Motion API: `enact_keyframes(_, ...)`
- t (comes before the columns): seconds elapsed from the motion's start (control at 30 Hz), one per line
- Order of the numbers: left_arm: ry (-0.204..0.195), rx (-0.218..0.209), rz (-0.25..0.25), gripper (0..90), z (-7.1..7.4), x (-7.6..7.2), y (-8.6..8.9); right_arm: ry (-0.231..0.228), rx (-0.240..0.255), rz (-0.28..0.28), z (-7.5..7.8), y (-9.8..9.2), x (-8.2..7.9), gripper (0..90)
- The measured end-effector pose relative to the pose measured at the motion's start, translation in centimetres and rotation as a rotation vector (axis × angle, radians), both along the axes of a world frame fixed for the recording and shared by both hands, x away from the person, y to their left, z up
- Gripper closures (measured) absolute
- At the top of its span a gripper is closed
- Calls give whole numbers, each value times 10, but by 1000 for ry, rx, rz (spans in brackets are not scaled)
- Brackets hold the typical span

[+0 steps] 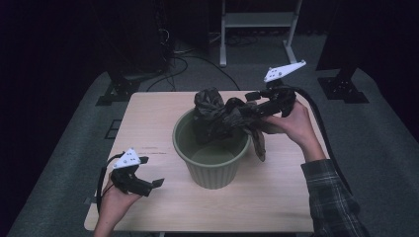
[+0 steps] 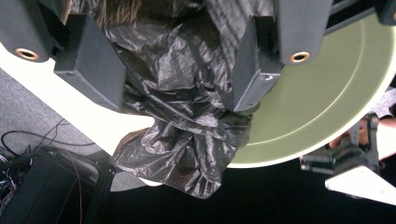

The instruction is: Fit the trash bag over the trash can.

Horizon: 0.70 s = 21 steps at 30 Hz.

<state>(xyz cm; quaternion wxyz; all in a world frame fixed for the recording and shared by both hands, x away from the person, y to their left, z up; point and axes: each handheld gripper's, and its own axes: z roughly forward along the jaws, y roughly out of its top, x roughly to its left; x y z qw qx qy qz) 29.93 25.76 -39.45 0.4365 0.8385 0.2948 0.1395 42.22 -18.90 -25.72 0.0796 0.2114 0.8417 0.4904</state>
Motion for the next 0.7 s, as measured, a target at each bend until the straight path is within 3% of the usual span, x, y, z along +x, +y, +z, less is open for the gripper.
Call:
enact_keyframes(0.13, -14, -15, -26, 0, 26, 4, -2, -1, 6, 11, 2, -5, -6, 333)
enact_keyframes(0.37, -43, -26, -97, 95, 71, 21, -14, 16, 6, 55, 0, -1, -13, 332)
enact_keyframes(0.7, -98, -5, -163, 173, 112, 55, -48, 40, 10, 67, -12, 2, -12, 333)
